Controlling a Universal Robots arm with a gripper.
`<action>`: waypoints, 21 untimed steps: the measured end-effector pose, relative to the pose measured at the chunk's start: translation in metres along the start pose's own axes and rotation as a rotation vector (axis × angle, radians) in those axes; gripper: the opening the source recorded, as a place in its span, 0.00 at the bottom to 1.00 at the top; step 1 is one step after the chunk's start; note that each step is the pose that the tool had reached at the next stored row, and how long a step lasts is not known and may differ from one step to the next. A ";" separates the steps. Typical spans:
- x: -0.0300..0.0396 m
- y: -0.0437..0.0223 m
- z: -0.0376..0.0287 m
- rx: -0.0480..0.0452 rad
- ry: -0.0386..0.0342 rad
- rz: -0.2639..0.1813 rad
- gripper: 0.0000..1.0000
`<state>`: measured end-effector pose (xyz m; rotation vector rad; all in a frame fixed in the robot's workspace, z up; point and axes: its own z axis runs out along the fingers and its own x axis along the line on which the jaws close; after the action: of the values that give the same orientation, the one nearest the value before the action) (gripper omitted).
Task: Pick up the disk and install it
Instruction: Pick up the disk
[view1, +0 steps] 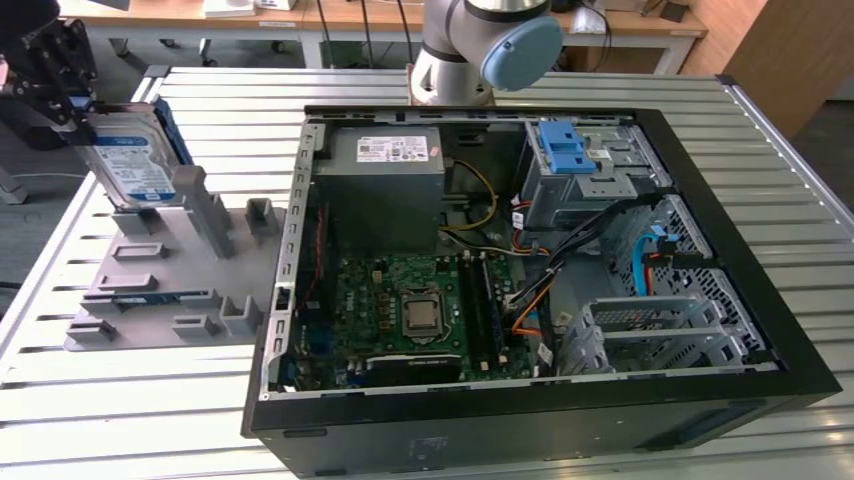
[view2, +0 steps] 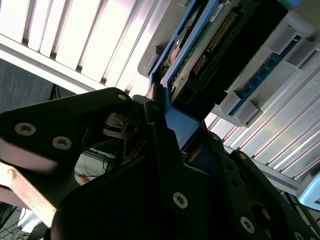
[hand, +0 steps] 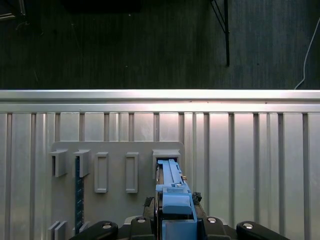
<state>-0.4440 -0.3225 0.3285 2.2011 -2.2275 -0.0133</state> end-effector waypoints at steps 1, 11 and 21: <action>0.0000 0.0000 -0.0002 0.0000 0.0000 0.000 0.36; 0.0000 0.0000 -0.0031 0.0000 0.0000 0.000 0.36; 0.0000 0.0001 -0.0041 -0.0001 0.0002 0.000 0.36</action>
<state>-0.4440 -0.3224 0.3326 2.2011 -2.2272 -0.0132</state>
